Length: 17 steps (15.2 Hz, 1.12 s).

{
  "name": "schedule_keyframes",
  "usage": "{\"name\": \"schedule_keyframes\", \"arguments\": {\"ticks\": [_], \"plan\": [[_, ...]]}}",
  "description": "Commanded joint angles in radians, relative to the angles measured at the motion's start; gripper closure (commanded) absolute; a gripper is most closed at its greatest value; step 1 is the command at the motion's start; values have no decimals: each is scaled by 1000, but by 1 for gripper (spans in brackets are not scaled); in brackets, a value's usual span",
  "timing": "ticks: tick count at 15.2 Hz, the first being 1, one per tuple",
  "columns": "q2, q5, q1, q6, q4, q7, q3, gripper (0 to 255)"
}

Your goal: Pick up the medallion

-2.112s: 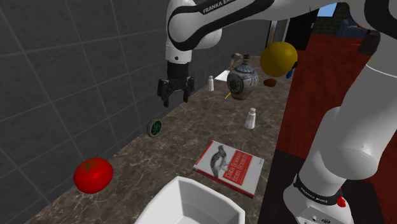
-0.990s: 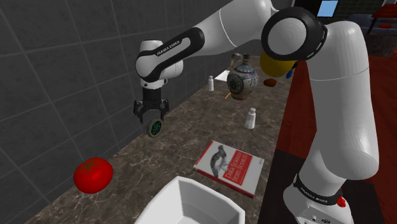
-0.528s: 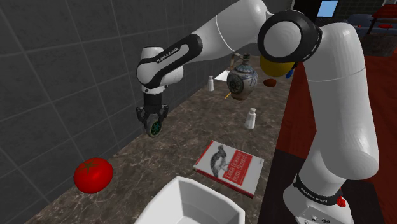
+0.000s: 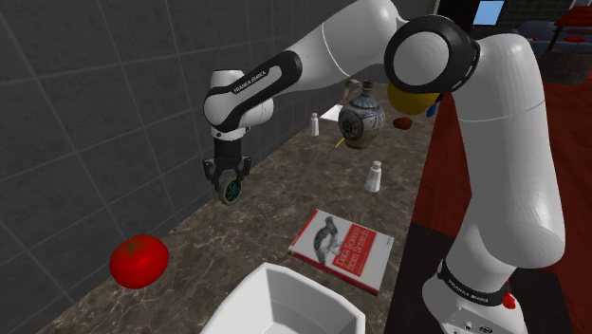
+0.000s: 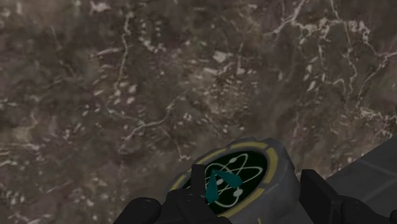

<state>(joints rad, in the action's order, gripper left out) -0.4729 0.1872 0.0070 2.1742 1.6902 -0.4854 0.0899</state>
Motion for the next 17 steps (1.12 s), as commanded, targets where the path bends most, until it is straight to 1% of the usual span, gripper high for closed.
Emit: {"name": "schedule_keyframes", "arguments": {"ticks": [1,15,17], "plan": [[5,0,1,-10,-4,-2,1,255],[76,-9,-1,-165,-89,-31,-1,255],[77,-9,-1,-167,-91,-31,-1,255]]}}
